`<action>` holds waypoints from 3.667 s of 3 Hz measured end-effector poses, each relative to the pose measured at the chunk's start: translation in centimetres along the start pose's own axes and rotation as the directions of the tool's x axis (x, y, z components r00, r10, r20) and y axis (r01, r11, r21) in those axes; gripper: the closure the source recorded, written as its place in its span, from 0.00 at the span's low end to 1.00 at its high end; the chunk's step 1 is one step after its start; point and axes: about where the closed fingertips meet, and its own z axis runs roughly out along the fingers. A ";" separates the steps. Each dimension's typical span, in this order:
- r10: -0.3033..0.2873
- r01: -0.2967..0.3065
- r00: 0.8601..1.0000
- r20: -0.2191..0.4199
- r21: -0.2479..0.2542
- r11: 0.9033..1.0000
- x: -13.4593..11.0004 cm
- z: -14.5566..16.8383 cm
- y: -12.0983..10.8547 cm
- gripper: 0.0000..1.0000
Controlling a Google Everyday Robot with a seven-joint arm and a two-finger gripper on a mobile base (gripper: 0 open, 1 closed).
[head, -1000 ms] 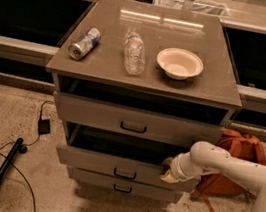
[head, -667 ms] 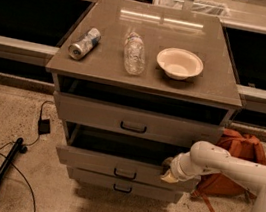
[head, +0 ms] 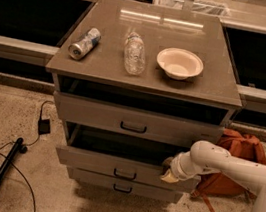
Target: Open middle drawer
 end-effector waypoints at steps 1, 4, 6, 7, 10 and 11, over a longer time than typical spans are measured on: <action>0.000 0.000 1.000 0.000 0.000 1.000 0.0 0.0 0.0 0.36; -0.032 0.032 0.999 -0.044 -0.020 0.999 -0.5 -0.3 1.6 0.14; -0.070 0.061 0.994 -0.089 -0.100 0.993 -0.9 -1.0 5.8 0.42; -0.076 0.066 0.994 -0.078 -0.115 0.991 -1.1 -1.5 6.9 0.54; -0.193 0.184 0.977 -0.089 -0.098 0.978 -6.5 -6.9 11.5 0.58; -0.258 0.252 0.960 -0.110 -0.065 0.966 -9.1 -9.0 11.7 0.35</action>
Offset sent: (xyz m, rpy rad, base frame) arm 0.0000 0.0000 0.0000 0.0000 0.0000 0.0000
